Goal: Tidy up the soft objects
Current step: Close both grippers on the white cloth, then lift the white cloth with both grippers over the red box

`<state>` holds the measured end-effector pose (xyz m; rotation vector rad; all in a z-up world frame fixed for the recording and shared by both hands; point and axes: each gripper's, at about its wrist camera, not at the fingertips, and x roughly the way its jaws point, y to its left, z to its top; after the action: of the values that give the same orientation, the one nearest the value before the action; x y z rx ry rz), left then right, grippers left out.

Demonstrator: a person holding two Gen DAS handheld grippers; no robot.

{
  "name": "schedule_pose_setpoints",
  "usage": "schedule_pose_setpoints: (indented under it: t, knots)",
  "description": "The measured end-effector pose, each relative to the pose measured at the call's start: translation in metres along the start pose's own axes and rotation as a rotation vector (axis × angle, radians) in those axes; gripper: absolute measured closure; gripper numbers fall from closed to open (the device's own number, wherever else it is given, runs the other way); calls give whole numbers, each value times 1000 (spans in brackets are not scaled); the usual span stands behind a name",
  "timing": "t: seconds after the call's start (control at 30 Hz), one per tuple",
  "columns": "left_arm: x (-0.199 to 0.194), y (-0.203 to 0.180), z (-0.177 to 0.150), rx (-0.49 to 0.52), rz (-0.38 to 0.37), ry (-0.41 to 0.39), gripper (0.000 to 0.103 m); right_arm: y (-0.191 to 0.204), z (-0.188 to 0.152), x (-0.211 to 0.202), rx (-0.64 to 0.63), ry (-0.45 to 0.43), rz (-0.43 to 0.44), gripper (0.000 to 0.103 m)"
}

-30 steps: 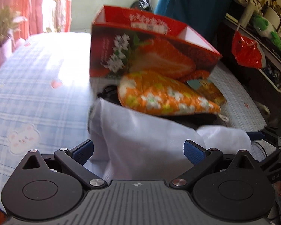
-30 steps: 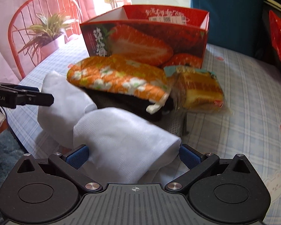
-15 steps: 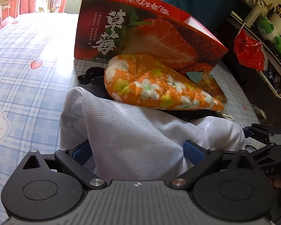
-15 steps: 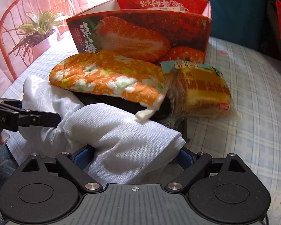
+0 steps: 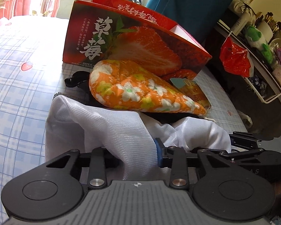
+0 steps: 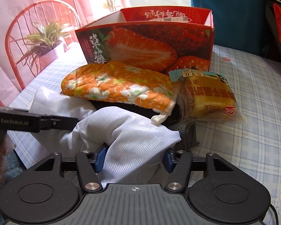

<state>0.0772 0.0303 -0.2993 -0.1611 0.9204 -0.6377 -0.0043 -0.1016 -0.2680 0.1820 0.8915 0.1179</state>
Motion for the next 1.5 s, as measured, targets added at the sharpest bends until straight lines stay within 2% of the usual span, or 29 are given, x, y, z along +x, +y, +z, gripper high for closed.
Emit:
schedule_pose_setpoints:
  t: [0.1,0.53,0.67,0.77,0.87,0.9,0.97,1.07,1.3,1.5]
  knots:
    - [-6,0,-4,-2,-1,-9,71,1,-1,-2,-2,-9,3,51]
    - [-11,2,-11,-4,6,-6,71,0,-11,-7,19,-38,37,54]
    - [-9,3,-10,-6,12,1,69,-1,-11,-6,21,-43,43,54]
    - [-5,3,-10,-10,18,11,62,-3,-13,-5,28,-44,50,54]
    - [-3,7,-11,-24,6,14,62,-3,-13,-5,29,-45,49,54]
    - [-4,7,-11,-22,5,12,65,-2,-13,-5,29,-45,47,54]
    - [-8,4,-10,-2,4,1,72,-2,-13,-6,25,-44,48,55]
    - [-18,-4,-7,29,9,-25,77,1,-10,-12,13,-55,48,58]
    - [-54,-18,10,58,-20,-117,78,8,5,-49,-11,-137,77,59]
    - [-85,-35,39,99,-24,-201,78,10,32,-75,-17,-216,111,59]
